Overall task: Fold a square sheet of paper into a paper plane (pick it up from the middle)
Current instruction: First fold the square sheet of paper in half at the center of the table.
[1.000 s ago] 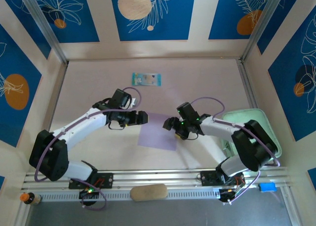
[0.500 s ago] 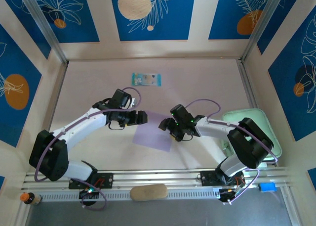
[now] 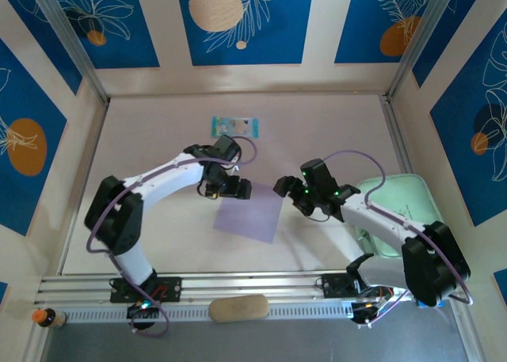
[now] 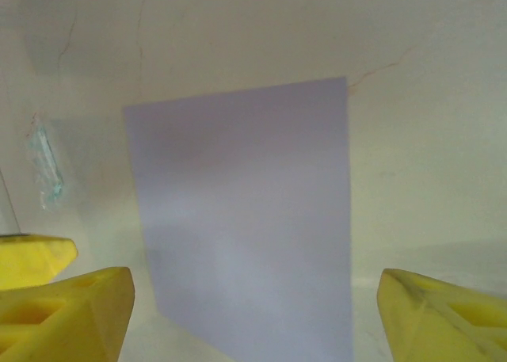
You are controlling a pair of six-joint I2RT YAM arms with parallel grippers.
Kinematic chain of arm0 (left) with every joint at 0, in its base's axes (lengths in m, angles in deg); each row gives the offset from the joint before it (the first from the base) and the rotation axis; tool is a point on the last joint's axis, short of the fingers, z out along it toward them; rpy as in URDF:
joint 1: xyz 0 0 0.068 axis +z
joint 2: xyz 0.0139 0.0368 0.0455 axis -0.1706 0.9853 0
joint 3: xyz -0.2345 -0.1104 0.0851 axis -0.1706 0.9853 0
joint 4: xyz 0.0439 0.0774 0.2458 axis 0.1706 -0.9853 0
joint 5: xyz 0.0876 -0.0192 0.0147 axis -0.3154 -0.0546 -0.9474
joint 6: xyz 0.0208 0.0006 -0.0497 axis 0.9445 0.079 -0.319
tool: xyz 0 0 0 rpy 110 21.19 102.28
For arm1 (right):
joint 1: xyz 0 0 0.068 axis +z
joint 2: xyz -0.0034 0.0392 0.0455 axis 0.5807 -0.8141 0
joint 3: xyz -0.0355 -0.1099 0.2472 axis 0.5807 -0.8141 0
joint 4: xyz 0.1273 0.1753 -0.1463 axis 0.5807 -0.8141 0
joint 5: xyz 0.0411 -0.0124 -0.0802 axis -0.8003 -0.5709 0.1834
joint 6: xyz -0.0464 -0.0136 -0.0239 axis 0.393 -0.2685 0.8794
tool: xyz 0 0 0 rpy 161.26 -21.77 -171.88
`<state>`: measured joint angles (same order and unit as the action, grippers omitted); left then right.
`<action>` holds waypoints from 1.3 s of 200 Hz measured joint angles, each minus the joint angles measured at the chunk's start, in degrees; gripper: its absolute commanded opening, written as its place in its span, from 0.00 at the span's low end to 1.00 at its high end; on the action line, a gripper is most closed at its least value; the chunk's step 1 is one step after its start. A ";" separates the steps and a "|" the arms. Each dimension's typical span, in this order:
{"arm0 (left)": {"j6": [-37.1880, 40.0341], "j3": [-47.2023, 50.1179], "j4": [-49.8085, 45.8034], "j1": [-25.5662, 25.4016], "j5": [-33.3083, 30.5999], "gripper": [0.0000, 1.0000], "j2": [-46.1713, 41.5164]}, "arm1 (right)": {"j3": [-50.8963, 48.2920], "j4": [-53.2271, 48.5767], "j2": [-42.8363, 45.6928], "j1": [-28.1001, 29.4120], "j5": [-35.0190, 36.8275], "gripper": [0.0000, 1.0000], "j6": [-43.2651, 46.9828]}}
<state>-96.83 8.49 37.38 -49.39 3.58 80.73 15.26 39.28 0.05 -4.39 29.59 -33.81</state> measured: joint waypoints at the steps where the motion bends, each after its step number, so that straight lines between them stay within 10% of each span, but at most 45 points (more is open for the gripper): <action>1: 0.15 -0.44 -0.24 -0.20 -0.24 0.86 0.52 | -0.07 -0.02 0.09 -0.04 0.02 0.82 0.02; 87: 0.83 -17.25 -11.91 -4.59 -5.75 0.91 18.73 | -2.49 -3.56 4.24 -6.97 -3.32 0.85 5.27; 260: -0.15 -18.05 -11.04 -5.33 -5.62 0.93 21.07 | -4.61 -5.27 7.54 -9.44 -9.97 0.88 11.30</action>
<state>-96.98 -9.56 26.35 -54.72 -2.03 101.80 10.65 34.01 7.59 -13.83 19.62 -22.51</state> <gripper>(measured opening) 0.927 0.875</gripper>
